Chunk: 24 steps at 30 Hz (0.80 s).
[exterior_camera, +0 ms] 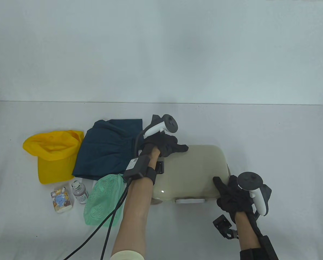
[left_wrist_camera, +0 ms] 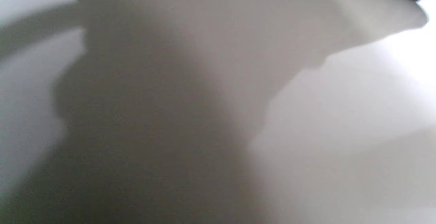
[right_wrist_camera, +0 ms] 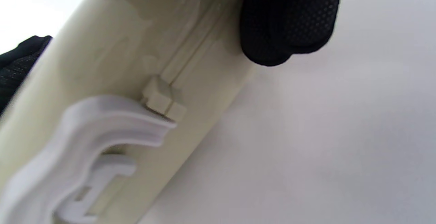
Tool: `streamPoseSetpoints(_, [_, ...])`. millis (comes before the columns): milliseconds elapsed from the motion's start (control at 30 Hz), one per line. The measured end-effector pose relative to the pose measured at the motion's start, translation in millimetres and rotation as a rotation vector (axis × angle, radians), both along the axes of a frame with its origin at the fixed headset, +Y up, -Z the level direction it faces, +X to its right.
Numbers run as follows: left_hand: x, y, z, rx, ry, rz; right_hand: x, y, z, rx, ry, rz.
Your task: Pack suitcase
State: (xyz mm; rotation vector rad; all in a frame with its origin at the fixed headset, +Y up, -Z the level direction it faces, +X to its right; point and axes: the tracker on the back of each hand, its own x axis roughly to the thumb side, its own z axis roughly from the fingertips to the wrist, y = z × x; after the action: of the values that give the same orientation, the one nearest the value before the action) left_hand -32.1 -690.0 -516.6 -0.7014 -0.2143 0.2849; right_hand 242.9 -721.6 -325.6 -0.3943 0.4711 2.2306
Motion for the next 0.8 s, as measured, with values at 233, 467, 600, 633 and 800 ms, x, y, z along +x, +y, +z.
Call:
streamPoseSetpoints(233, [-2.3, -2.1, -2.9, -0.021, 0.004, 0.026, 0.4, 5.0, -0.2, 0.008, 0.009, 0.036])
streamPoseSetpoints(467, [-28.4, 13.2, 24.1, 0.063, 0.012, -0.007, -10.3, 45.6, 14.1, 0.201, 0.032, 0.246])
streamPoseSetpoints(600, [-42.7, 5.1, 43.9, 0.058, 0.035, 0.031, -30.4, 67.8, 19.3, 0.265, 0.154, 0.330])
streamPoseSetpoints(633, [-43.6, 2.7, 47.6, 0.061, 0.036, 0.034, -35.6, 70.8, 20.0, 0.266, 0.191, 0.332])
streamPoseSetpoints(800, [-47.5, -6.8, 59.6, 0.114, 0.079, 0.081, -65.1, 68.8, 15.9, 0.129, 0.397, 0.292])
